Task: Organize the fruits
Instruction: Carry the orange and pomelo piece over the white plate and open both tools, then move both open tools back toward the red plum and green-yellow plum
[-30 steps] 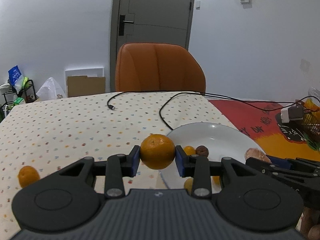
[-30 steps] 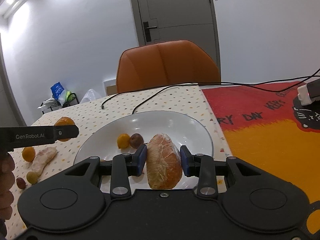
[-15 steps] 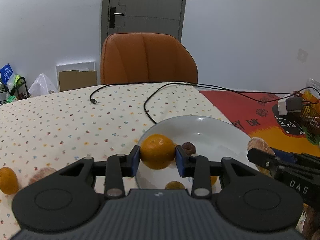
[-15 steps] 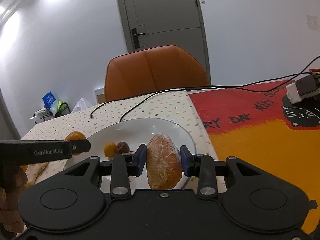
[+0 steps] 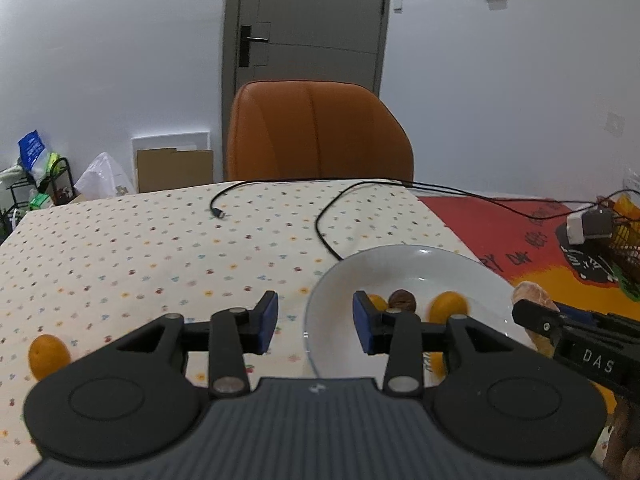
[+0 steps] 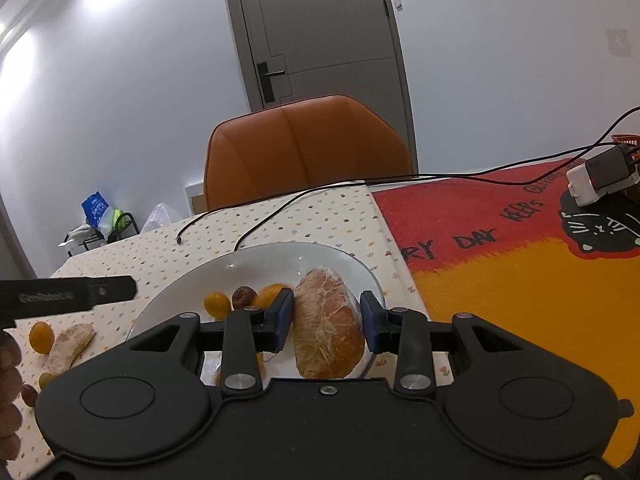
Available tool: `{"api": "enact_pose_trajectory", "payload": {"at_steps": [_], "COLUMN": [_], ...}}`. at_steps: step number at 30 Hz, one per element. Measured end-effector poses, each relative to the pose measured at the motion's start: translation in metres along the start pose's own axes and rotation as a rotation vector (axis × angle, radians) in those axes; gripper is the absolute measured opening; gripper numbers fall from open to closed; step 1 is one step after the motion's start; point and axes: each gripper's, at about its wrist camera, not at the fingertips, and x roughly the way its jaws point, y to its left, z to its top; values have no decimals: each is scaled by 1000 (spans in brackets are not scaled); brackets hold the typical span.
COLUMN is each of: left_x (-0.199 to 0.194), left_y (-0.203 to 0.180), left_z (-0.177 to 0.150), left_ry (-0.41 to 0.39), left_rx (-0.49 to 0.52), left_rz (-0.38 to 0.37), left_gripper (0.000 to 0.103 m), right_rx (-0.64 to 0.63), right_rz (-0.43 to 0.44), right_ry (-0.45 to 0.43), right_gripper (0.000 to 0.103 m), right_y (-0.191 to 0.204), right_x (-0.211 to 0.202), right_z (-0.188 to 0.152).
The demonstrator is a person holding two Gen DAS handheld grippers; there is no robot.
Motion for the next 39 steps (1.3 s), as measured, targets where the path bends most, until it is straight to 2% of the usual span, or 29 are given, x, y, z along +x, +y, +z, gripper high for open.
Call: {"api": "enact_pose_trajectory", "payload": {"at_steps": [11, 13, 17, 19, 24, 28, 35, 39], "left_x": [-19, -21, -26, -28, -37, -44, -58, -69], "left_y": [41, 48, 61, 66, 78, 88, 102, 108], "left_z": [-3, -4, -9, -11, -16, -21, -27, -32], "left_ry": [-21, -19, -19, -16, -36, -43, -56, -71], "left_rx": [-94, -110, -128, -133, -153, -167, -186, -194], "left_rz": [76, 98, 124, 139, 172, 198, 248, 264], "left_gripper": [50, 56, 56, 65, 76, 78, 84, 84], "right_rx": [-37, -42, -24, -13, -12, -28, -28, -24], "right_rz": [-12, -21, -19, -18, -7, 5, 37, 52], "right_ry": [-4, 0, -18, -16, -18, -24, -10, -11], "right_gripper": [35, 39, 41, 42, 46, 57, 61, 68], "right_y": [9, 12, 14, 14, 21, 29, 40, 45], "right_x": [7, 8, 1, -1, -8, -14, -19, -24], "right_z": [9, 10, 10, 9, 7, 5, 0, -2]}}
